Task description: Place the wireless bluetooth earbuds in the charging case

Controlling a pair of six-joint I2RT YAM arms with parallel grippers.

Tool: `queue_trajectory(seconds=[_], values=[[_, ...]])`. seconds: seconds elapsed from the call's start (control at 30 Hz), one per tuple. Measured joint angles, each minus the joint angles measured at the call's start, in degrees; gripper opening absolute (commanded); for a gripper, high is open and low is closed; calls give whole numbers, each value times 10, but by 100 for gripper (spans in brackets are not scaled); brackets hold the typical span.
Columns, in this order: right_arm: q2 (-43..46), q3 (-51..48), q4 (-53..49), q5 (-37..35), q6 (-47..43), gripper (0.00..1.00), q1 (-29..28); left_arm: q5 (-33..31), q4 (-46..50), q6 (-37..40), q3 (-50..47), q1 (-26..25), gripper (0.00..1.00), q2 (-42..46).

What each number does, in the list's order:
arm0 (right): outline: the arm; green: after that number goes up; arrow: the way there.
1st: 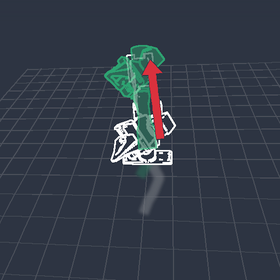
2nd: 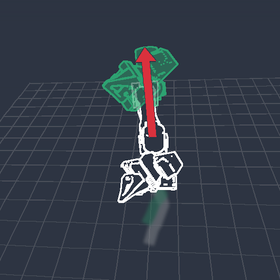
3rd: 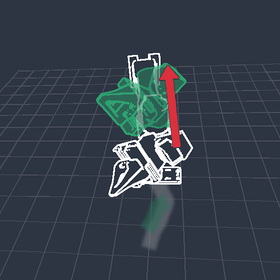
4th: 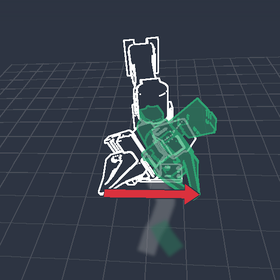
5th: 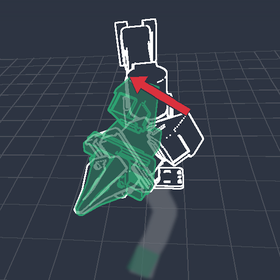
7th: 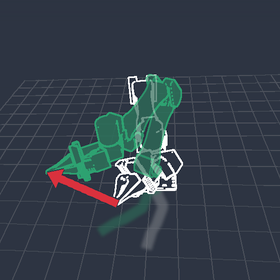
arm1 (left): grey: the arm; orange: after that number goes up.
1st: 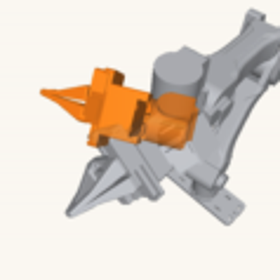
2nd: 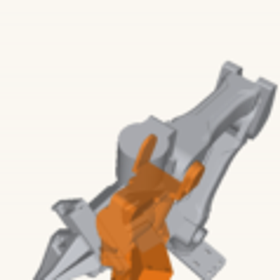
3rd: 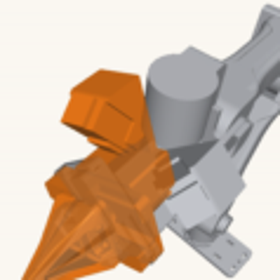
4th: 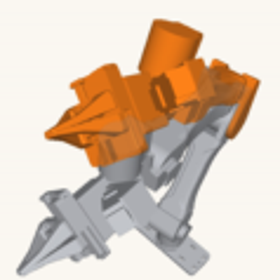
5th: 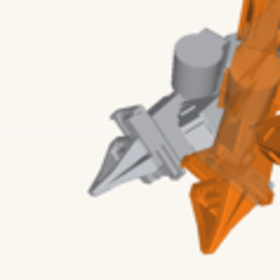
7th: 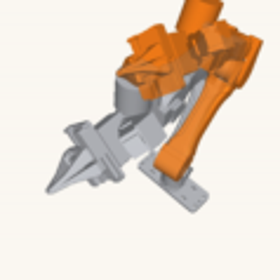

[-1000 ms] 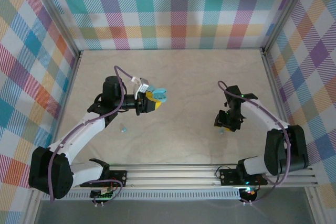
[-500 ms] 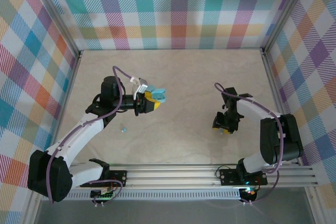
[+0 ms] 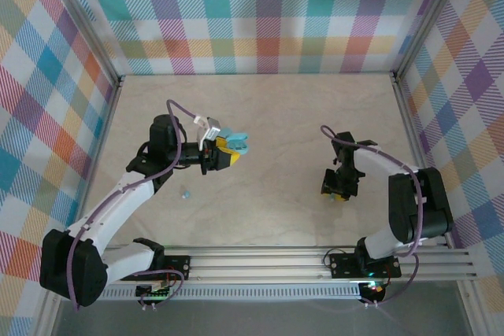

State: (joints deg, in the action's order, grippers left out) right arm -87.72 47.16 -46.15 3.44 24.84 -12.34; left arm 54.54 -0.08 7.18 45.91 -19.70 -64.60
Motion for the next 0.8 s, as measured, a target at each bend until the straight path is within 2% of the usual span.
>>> queue_trajectory(seconds=[0.27, 0.67, 0.8], values=[[-20, 0, 4, 2, -3, 27, 1, 0, 0, 2, 0, 0, 0, 3], [-18, 0, 2, 4, -14, 22, 2, 0, 1, 2, 0, 0, 0, 9], [-7, 0, 10, 34, -18, 20, -2, 0, 1, 2, 0, 0, 0, 10]])
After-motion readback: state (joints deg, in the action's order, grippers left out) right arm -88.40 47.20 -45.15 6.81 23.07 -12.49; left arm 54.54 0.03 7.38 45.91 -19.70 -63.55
